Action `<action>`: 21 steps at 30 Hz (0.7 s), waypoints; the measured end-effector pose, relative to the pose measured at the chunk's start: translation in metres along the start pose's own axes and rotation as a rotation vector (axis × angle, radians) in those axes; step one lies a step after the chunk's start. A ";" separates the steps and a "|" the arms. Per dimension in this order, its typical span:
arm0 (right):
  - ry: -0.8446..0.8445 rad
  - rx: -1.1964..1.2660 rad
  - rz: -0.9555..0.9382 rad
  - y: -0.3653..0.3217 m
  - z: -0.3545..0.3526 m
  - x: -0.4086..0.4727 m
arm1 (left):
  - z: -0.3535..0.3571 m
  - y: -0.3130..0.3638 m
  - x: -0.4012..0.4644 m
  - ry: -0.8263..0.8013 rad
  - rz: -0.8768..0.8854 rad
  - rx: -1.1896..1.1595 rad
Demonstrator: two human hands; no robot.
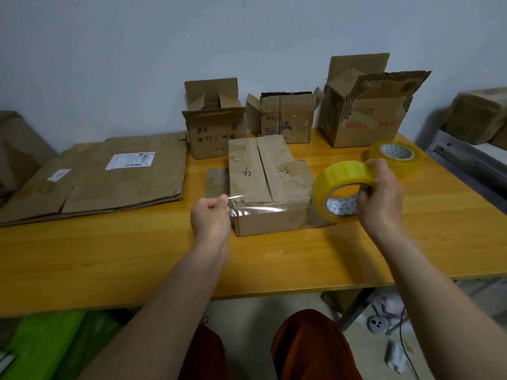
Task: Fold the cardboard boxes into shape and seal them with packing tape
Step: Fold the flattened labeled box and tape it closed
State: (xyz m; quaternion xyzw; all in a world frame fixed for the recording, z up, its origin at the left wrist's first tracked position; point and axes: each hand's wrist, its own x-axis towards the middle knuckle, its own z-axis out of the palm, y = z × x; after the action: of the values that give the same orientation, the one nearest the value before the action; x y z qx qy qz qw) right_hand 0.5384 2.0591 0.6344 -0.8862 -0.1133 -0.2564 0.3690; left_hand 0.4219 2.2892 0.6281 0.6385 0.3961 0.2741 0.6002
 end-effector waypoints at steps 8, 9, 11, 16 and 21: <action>-0.037 0.007 0.002 0.002 0.010 0.002 | 0.004 -0.012 0.014 -0.020 -0.066 0.045; -0.048 0.018 0.006 0.003 0.012 0.001 | 0.004 -0.014 0.015 -0.034 -0.103 0.020; -0.067 0.033 0.012 0.006 0.015 0.001 | 0.005 -0.016 0.016 -0.090 -0.186 -0.045; -0.092 0.061 0.041 0.012 0.021 0.003 | 0.013 -0.017 0.013 -0.129 -0.164 0.053; -0.103 0.091 0.084 0.011 0.020 -0.002 | 0.024 -0.020 0.011 -0.111 -0.299 0.129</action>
State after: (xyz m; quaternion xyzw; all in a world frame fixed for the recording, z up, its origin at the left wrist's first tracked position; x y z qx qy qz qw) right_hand 0.5484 2.0657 0.6151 -0.8845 -0.1065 -0.1892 0.4129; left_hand 0.4441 2.2843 0.6039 0.6239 0.4699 0.1201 0.6128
